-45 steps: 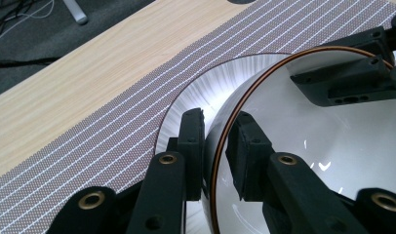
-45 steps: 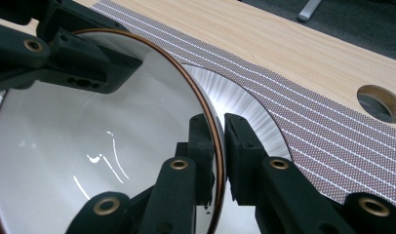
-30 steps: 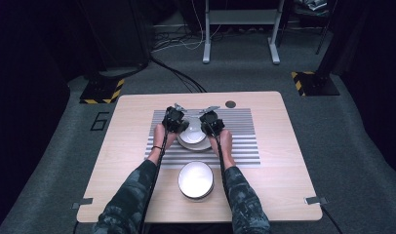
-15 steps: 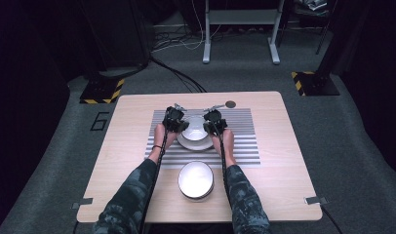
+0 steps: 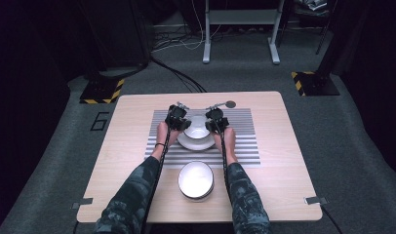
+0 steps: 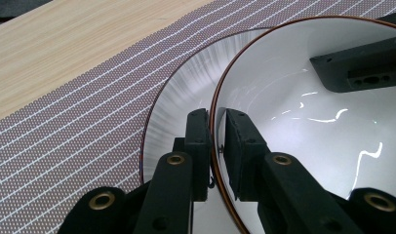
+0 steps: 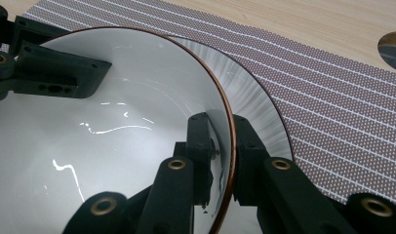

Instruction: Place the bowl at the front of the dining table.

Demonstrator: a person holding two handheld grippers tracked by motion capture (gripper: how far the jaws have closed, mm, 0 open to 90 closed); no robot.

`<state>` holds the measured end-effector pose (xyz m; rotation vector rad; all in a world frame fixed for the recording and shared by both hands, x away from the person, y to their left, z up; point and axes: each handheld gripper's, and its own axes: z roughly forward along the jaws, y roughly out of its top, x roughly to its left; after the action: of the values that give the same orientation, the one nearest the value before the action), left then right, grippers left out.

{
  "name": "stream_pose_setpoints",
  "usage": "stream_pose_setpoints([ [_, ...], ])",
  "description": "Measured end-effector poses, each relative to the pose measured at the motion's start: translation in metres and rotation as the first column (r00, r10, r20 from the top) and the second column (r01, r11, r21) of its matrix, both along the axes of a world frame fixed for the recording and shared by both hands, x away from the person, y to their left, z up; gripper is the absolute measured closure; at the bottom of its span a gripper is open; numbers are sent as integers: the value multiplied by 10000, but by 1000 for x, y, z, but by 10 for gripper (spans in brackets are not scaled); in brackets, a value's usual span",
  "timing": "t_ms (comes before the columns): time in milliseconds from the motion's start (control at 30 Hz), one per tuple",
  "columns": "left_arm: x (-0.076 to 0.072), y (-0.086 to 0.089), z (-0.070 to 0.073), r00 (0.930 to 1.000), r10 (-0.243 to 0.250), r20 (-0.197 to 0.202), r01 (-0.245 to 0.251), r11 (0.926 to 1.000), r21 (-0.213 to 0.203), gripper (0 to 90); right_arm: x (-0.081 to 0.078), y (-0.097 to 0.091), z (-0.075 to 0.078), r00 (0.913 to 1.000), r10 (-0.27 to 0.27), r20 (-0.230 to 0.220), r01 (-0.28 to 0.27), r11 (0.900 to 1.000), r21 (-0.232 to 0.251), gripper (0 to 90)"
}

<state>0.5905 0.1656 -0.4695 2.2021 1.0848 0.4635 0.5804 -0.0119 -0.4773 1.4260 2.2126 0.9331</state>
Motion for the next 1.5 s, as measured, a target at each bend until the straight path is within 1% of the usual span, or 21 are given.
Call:
stream_pose_setpoints([
  [33,0,-1,0,10000,-24,-14,24,10000,15,801,0,-1,0,10000,11,50,-11,10000,-6,808],
  [100,1,-1,1,10000,-49,-47,49,10000,25,802,1,-2,0,10000,-14,-28,14,10000,4,809],
  [267,2,-3,1,9999,-42,-91,42,10000,33,803,2,-2,1,10000,-26,-72,25,9999,-163,804],
  [367,3,-4,2,9999,-34,-150,36,10000,87,802,2,-3,1,10000,-45,-77,44,9999,-116,804],
  [700,2,-3,2,9998,41,-217,-40,10000,28,802,2,-2,1,10000,-50,-56,49,9998,-174,799],
  [767,2,-3,2,9998,52,-214,-51,10000,34,785,2,-2,1,10000,-37,-68,36,9998,-198,799],
  [833,3,-2,2,9996,134,-245,-137,9999,-106,738,2,-2,2,10000,-47,-68,46,9997,-233,788],
  [867,2,-2,2,9996,172,-238,-175,9998,-123,713,2,-3,2,10000,-58,-46,57,9997,-247,737],
  [900,2,-1,3,9995,175,-247,-180,9996,-205,684,2,-3,2,9999,-55,-87,53,9997,-221,649],
  [933,2,0,4,9995,198,-264,-204,9995,-255,651,2,-3,3,9998,-82,-190,79,9998,-169,585],
  [1000,2,3,6,9992,311,-262,-321,9988,-382,582,1,-4,4,9995,115,-308,-119,9998,-147,436],
  [1067,1,5,8,9990,301,-342,-317,9985,-451,516,0,-5,6,9995,32,-302,-35,9999,-95,322],
  [1133,0,7,10,9987,292,-419,-313,9982,-512,443,-2,-8,9,9996,55,-262,-54,10000,72,227],
  [1167,-1,9,12,9986,252,-458,-276,9982,-539,405,-3,-8,11,9997,60,-228,-59,10000,31,186],
  [1200,-2,10,13,9986,263,-460,-290,9978,-599,363,-5,-9,13,9998,45,-217,-45,10000,7,155],
  [1267,-4,13,17,9985,119,-540,-159,9972,-734,282,-7,-11,16,9998,62,-176,-61,10000,25,130],
  [1300,-6,14,18,9988,101,-489,-139,9969,-781,232,-9,-12,18,9998,102,-189,-100,9999,61,112],
  [1400,-11,17,23,9991,-71,-417,35,9963,-857,155,-13,-13,23,9996,191,-218,-192,9998,-18,46],
  [1433,-11,17,23,9991,-71,-417,35,9963,-857,151,-14,-14,24,9993,276,-252,-276,9996,-20,34],
  [1467,-14,20,26,9992,-154,-358,123,9961,-870,145,-17,-13,26,9994,283,-181,-284,9996,-63,28],
  [1500,-16,22,27,9994,-188,-296,160,9956,-927,141,-18,-13,28,9992,306,-241,-308,9995,-71,17],
])
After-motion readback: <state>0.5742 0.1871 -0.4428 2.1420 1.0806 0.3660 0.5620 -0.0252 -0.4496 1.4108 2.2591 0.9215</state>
